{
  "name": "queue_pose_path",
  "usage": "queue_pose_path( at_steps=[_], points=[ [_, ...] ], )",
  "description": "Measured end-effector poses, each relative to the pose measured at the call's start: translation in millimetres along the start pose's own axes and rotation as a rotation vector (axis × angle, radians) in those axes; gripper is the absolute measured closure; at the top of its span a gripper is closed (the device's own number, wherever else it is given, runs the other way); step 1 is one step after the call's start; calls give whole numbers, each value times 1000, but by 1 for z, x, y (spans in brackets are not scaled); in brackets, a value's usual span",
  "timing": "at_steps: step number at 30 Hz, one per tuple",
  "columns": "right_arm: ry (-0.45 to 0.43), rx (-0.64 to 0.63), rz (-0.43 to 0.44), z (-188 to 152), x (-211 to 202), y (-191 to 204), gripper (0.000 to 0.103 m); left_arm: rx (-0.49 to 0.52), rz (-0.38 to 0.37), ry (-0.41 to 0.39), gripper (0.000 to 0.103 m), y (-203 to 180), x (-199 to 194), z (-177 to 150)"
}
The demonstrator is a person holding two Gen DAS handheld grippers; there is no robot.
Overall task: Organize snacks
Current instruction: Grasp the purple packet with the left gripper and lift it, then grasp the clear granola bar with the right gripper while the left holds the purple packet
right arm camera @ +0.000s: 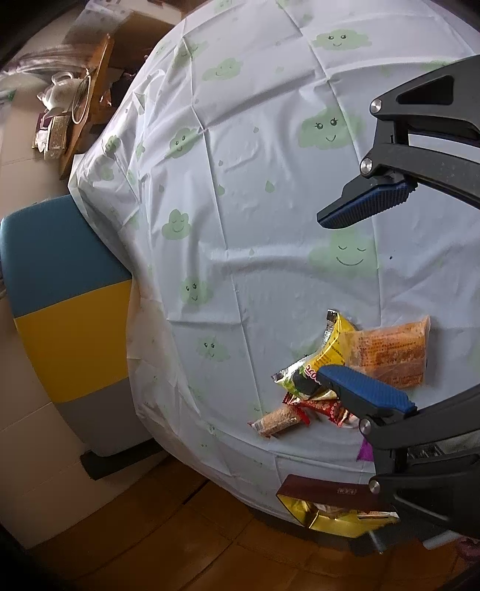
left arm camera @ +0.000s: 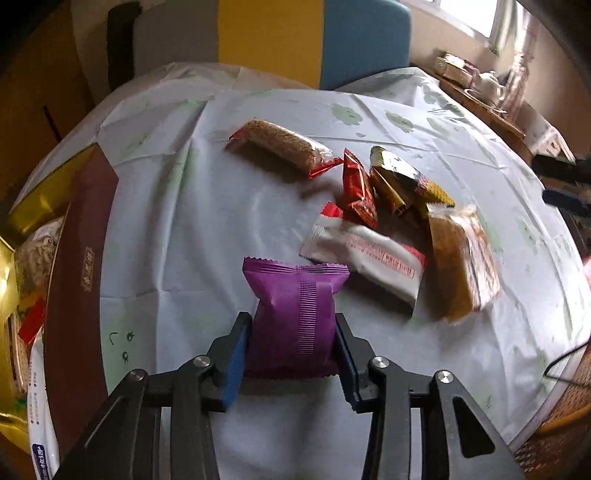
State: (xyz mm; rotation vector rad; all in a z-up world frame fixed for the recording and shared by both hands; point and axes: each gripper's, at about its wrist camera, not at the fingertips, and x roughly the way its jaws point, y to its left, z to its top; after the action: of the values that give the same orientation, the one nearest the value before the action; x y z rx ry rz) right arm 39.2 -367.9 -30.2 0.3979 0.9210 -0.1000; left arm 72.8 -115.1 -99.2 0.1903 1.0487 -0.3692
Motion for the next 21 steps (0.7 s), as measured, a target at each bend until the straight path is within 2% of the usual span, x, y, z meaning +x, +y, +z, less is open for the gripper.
queue_pose_path(
  at_steps=[3,9,12,15,21],
  points=[
    [12,-17,-15,-2,4,2,26,58,22,-55,59,-7,0,-6],
    [43,-37,-47,-5,13,4,26,74,33,-108,58,-1,-4,-17],
    [44,-48,-12,-7,14,8,26,70,19,-132,58,3,-5,-18],
    [51,-112,10,-11,18,23,26,62,1,-152,58,5,-4,-20],
    [93,-247,88,-8,36,77,26,56,-8,-190,58,7,-3,-25]
  ],
)
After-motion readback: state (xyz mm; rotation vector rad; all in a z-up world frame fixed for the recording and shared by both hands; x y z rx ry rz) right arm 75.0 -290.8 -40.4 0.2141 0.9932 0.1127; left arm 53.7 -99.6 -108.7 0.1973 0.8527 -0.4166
